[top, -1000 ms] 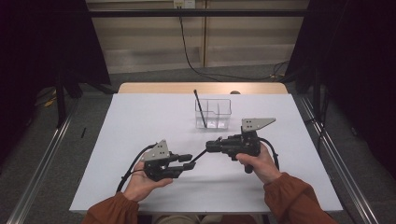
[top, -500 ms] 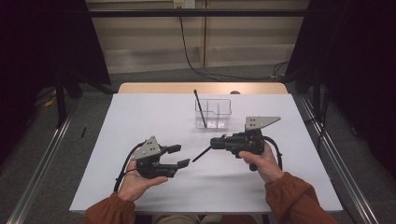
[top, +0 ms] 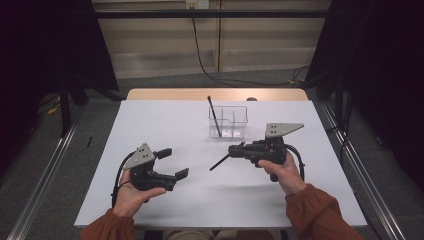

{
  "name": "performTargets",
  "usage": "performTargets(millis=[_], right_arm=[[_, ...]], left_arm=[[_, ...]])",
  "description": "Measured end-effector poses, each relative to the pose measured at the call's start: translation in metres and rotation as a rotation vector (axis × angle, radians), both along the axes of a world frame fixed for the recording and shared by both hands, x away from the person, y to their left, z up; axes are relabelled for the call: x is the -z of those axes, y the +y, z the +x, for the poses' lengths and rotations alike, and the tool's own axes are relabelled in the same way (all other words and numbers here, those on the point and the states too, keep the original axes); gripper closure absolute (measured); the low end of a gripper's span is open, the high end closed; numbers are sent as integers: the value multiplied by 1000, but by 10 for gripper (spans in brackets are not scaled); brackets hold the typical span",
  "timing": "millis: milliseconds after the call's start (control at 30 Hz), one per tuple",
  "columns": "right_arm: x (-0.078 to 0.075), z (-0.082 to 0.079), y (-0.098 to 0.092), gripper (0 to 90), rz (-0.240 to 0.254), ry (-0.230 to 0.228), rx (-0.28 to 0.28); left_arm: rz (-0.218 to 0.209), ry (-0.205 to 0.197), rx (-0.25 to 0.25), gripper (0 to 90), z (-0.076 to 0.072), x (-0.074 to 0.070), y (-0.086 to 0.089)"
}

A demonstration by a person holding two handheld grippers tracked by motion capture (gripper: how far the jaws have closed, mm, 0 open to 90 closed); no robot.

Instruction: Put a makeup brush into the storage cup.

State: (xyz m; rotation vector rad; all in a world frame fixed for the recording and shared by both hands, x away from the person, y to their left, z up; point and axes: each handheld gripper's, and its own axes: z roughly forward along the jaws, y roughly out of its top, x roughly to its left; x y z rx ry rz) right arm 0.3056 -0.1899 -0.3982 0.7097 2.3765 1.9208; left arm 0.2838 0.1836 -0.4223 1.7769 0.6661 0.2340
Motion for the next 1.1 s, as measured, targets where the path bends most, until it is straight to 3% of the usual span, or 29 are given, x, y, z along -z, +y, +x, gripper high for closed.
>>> performTargets(millis=[300, 400, 500, 600, 833, 1000, 1100], right_arm=[[-3, 1, -2, 838, -18, -6, 16], [-4, 2, -3, 838, -21, -8, 28], [-6, 4, -4, 838, -30, -6, 37], [-7, 6, -4, 838, -47, 5, 51], [-12, 11, -6, 838, -64, 2, 86], [-17, 15, -9, 838, -56, -14, 110], [-19, 18, -10, 838, -60, -17, 121]], left_arm=[[35, -60, -44, 31, -9, 0, 22], [16, -63, -76, 31, -12, 2, 33], [19, -94, -126, 32, -15, 4, 43], [11, -105, -142, 32, -19, 4, 50], [-27, -106, -195, 28, -25, 12, 63], [-22, -115, -221, 25, -22, 12, 70], [-25, -119, -207, 25, -22, 15, 70]])
